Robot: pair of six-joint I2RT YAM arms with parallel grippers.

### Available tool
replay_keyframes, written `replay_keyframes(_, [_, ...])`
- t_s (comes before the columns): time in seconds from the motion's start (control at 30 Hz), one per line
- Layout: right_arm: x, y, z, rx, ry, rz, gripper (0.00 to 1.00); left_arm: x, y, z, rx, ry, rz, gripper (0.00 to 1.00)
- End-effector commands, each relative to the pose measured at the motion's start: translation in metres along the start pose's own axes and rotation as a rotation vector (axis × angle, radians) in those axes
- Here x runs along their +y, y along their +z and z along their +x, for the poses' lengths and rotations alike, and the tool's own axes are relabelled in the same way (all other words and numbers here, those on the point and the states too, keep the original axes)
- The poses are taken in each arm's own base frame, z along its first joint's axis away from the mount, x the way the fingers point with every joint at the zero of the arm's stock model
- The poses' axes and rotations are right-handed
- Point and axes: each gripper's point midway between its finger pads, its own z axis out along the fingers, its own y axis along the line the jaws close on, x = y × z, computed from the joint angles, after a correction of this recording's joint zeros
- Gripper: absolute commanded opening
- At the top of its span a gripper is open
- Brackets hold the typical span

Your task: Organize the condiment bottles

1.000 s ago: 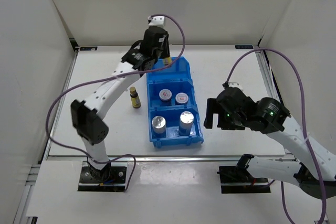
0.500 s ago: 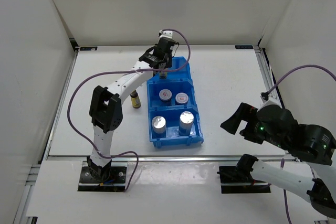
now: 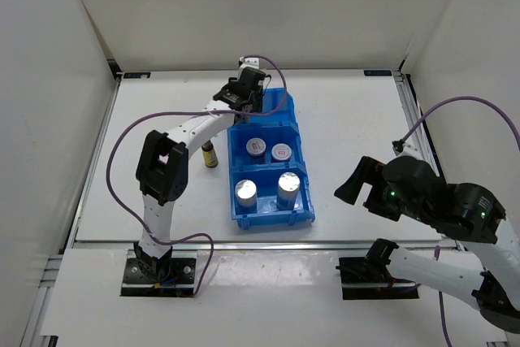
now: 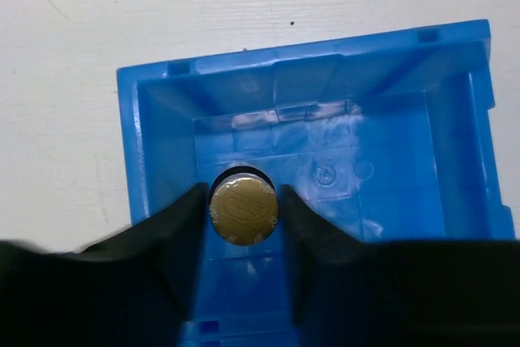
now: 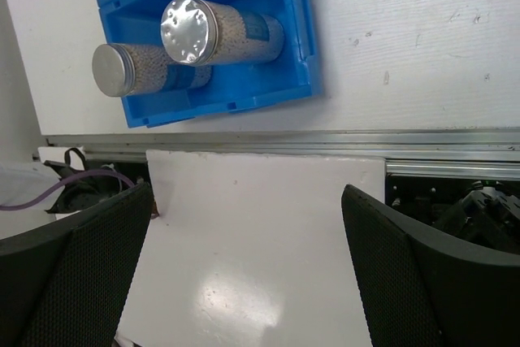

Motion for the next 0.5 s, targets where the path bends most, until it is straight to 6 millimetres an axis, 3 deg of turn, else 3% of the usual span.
replay_keyframes(0.0, [-0.058,-0.01,0.027,0.125,-0.096,0.236,1.0,0.004,-0.021,-0.026,-0.061,-0.052,0.037,0.69])
replay_keyframes(0.1, [-0.057,-0.006,0.027,0.127,-0.098,0.241,1.0,0.011,-0.025,-0.025,-0.06,-0.057,0.029,0.84])
replay_keyframes(0.17, [-0.056,-0.005,0.029,0.132,-0.085,0.229,1.0,0.015,-0.031,-0.024,-0.061,-0.057,0.029,0.88])
replay_keyframes(0.27, [-0.055,-0.003,0.03,0.127,-0.082,0.22,1.0,0.026,-0.044,-0.038,-0.093,-0.069,0.019,0.94])
replay_keyframes(0.33, [-0.053,-0.003,0.029,0.123,-0.08,0.212,1.0,0.034,-0.052,-0.049,-0.117,-0.058,0.016,0.98])
replay_keyframes(0.43, [-0.053,0.0,0.029,0.123,-0.09,0.21,1.0,0.054,-0.082,-0.08,-0.193,-0.075,0.015,1.0])
replay_keyframes(0.47, [-0.053,0.003,0.03,0.124,-0.103,0.208,1.0,0.061,-0.104,-0.098,-0.243,-0.088,0.026,1.0])
